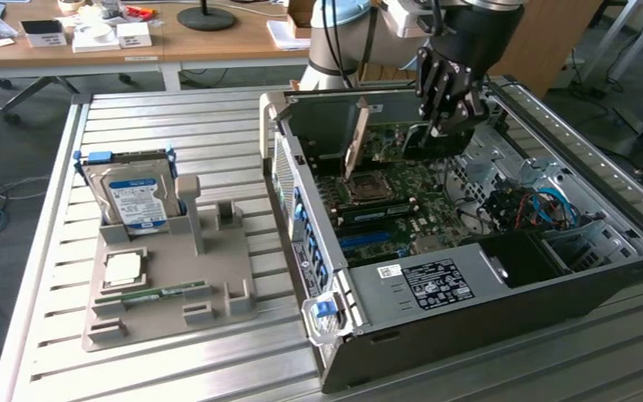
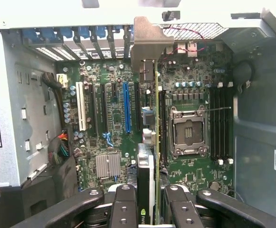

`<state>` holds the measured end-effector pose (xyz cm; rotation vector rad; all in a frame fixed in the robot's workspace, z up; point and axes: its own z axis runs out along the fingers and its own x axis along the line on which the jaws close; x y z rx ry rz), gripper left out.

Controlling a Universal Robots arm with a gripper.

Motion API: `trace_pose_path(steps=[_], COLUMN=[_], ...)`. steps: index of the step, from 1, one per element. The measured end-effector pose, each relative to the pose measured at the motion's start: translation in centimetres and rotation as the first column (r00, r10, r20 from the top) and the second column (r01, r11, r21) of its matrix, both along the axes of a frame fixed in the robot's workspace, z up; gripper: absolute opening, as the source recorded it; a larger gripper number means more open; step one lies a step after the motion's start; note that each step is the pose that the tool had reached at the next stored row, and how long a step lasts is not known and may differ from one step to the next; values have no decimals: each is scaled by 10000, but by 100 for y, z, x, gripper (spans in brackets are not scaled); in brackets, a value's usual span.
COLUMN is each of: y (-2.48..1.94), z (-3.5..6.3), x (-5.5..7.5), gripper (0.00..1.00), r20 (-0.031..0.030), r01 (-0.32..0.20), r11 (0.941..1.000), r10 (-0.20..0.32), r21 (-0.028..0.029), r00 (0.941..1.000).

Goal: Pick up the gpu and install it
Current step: 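Insert the gpu into the slot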

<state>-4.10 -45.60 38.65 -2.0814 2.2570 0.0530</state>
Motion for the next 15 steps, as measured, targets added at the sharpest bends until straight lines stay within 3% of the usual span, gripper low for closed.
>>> trace_pose_path(steps=[15], y=[-1], z=[-45], x=[0], gripper=[27], r20=[-2], r01=[0], r11=[10000], r10=[0], r21=[-4], r00=[10000])
